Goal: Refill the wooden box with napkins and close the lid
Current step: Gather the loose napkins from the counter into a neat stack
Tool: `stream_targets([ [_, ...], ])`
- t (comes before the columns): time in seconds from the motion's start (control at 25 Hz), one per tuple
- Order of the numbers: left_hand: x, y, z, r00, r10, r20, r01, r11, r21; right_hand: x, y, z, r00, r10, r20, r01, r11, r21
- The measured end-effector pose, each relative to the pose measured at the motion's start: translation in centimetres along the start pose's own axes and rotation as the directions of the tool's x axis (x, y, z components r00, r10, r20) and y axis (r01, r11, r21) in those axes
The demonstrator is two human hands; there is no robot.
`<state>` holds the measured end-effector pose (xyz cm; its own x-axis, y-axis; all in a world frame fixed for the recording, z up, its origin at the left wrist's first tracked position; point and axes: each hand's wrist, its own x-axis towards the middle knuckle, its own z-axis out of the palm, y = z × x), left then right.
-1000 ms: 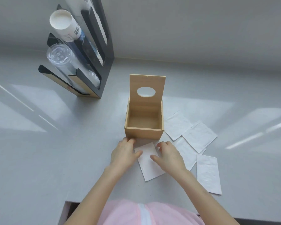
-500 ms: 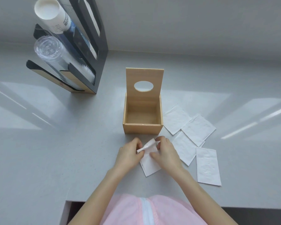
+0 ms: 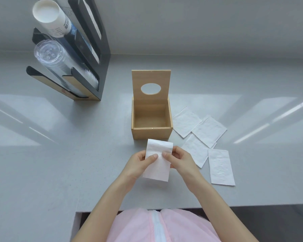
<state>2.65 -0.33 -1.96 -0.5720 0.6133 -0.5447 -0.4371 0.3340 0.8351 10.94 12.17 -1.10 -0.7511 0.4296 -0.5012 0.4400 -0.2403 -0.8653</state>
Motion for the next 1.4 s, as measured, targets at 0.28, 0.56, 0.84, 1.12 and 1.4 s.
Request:
stream_targets([
  [0.28, -0.3, -0.3, 0.8, 0.993, 0.007, -0.114, -0.008, 1.0, -0.005, -1.3, 0.1, -2.5, 0.995, -0.045, -0.084, 0.034, 0.992, -0.124],
  [0.56, 0.0, 0.1, 5.5, 0.983, -0.028, -0.182, 0.015, 0.997, -0.072, -0.7, -0.8, -11.0, 0.979, -0.141, -0.147, 0.065, 0.901, -0.429],
  [0.84, 0.9, -0.8, 10.2, 0.958, -0.057, -0.279, 0.023, 0.992, -0.124, 1.9, 0.9, -16.6, 0.988, -0.154, -0.026, 0.064, 0.55, -0.833],
  [1.12, 1.9, -1.2, 14.0, 0.938, -0.06, -0.34, -0.003, 0.983, -0.182, 3.1, 1.4, -17.7, 0.994, -0.106, 0.009, 0.057, 0.455, -0.889],
  [1.4, 2.8, -0.7, 15.4, 0.93, -0.045, -0.365, -0.006, 0.99, -0.138, 3.6, 1.2, -18.5, 0.997, -0.064, 0.032, 0.059, 0.475, -0.878],
])
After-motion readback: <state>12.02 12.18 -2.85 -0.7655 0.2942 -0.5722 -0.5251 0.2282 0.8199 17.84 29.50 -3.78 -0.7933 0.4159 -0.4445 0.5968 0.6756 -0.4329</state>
